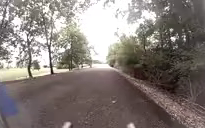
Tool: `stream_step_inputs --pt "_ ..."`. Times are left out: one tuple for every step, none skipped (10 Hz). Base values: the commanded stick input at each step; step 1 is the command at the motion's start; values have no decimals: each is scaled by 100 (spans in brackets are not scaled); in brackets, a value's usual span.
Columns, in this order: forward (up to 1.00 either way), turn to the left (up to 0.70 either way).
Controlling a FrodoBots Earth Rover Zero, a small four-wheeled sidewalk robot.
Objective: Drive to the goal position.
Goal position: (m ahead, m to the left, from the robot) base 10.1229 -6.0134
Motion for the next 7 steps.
stream_step_inputs --pt "8 0" --pt "13 0" --pt "37 0" --pt "45 0" --pt "45 0" --pt "45 0" --pt "45 0"
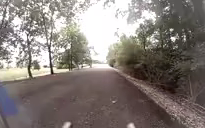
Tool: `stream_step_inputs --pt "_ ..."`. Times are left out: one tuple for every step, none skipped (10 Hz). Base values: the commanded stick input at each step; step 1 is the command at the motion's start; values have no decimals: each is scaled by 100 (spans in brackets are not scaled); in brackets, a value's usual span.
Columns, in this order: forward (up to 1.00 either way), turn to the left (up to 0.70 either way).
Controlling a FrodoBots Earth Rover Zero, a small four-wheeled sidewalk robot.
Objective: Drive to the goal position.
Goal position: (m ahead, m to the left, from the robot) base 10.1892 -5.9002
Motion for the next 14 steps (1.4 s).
stream_step_inputs --pt "45 0" --pt "45 0" --pt "45 0" --pt "45 0" --pt "45 0" --pt "45 0" --pt "45 0" --pt "45 0" --pt "45 0" --pt "45 0" --pt "45 0" --pt "45 0" --pt "45 0" --pt "45 0"
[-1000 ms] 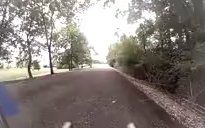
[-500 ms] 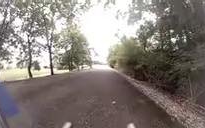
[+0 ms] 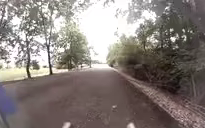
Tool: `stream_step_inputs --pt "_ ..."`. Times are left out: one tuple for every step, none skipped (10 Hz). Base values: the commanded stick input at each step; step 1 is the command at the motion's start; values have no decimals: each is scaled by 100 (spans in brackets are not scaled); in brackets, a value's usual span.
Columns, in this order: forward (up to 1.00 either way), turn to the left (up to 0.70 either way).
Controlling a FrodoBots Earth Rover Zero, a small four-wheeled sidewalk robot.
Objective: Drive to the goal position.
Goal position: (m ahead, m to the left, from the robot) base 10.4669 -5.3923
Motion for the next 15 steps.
stream_step_inputs --pt "45 0" --pt "45 0" --pt "45 0" --pt "45 0" --pt "45 0" --pt "45 0" --pt "45 0" --pt "45 0" --pt "45 0" --pt "45 0" --pt "45 0" --pt "45 4" --pt "45 21" --pt "45 27" --pt "45 10"
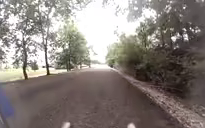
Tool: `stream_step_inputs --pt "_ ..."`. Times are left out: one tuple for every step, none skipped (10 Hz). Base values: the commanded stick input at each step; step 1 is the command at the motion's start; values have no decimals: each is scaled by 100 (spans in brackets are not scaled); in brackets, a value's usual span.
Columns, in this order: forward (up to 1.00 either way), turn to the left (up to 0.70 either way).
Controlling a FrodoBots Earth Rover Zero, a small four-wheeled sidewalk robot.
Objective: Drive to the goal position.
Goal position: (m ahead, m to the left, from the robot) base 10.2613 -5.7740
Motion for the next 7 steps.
stream_step_inputs --pt "45 0" --pt "45 23" --pt "45 27" --pt "45 22" --pt "45 7" --pt "45 0" --pt "45 0"
